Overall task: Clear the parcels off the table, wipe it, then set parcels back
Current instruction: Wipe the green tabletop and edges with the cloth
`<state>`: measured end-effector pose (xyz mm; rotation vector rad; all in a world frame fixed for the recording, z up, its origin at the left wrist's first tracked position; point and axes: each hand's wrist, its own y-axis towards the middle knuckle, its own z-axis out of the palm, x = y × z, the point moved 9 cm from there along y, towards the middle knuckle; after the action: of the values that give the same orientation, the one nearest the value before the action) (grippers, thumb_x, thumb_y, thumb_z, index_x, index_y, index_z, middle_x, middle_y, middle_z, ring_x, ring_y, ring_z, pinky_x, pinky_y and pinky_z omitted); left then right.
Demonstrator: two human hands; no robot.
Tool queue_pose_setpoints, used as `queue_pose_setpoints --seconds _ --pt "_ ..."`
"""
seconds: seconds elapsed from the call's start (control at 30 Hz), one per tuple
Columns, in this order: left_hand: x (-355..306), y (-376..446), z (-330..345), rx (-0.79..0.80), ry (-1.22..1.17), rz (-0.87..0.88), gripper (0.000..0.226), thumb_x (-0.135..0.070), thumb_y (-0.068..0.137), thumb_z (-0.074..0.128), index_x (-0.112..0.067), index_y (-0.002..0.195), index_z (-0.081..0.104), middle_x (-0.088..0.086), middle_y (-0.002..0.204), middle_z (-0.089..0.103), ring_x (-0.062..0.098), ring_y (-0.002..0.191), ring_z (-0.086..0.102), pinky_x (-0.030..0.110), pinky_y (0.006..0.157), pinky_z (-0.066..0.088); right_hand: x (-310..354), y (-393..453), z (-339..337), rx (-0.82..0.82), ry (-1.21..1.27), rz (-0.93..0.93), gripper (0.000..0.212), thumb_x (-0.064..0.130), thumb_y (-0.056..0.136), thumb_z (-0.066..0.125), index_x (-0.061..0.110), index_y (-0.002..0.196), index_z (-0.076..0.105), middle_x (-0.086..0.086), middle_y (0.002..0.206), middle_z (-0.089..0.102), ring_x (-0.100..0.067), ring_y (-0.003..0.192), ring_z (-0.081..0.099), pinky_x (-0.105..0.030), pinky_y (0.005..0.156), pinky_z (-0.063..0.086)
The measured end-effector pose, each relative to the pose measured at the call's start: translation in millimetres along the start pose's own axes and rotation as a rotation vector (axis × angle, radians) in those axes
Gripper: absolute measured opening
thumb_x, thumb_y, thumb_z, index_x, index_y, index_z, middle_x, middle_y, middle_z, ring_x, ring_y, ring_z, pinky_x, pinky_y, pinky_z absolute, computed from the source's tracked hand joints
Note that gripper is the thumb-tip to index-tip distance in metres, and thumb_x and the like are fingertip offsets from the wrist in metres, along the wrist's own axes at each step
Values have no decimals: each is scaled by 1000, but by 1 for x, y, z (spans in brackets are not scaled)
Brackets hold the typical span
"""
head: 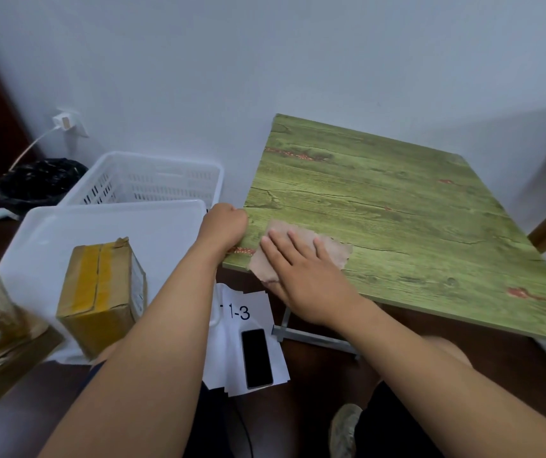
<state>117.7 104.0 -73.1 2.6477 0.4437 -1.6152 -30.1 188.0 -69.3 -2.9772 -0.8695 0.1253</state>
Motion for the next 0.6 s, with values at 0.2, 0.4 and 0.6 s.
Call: queue_pose_setpoints --seconds 0.2,0.4,0.6 --pt "1 1 0 -7 -11 7 17 -14 81 44 -6 79 59 20 81 59 30 75 55 33 65 38 2 -9 -13 41 391 -6 53 44 105 28 27 155 25 7 164 17 -17 151 9 -47 120 1" --pt "-2 -1 1 -20 -61 -14 22 -6 85 39 -10 63 37 7 68 42 24 64 38 32 54 26 -32 2 -62 -145 1451 242 36 43 105 37 24 122 62 -27 100 70 -22 67 61 -32 73 55" --pt "3 1 2 -14 -125 -55 14 -10 84 40 -8 72 48 10 78 51 27 72 46 33 63 33 -100 -2 -86 -573 1502 599 26 26 99 49 17 81 65 8 71 69 -9 72 61 -28 69 47"
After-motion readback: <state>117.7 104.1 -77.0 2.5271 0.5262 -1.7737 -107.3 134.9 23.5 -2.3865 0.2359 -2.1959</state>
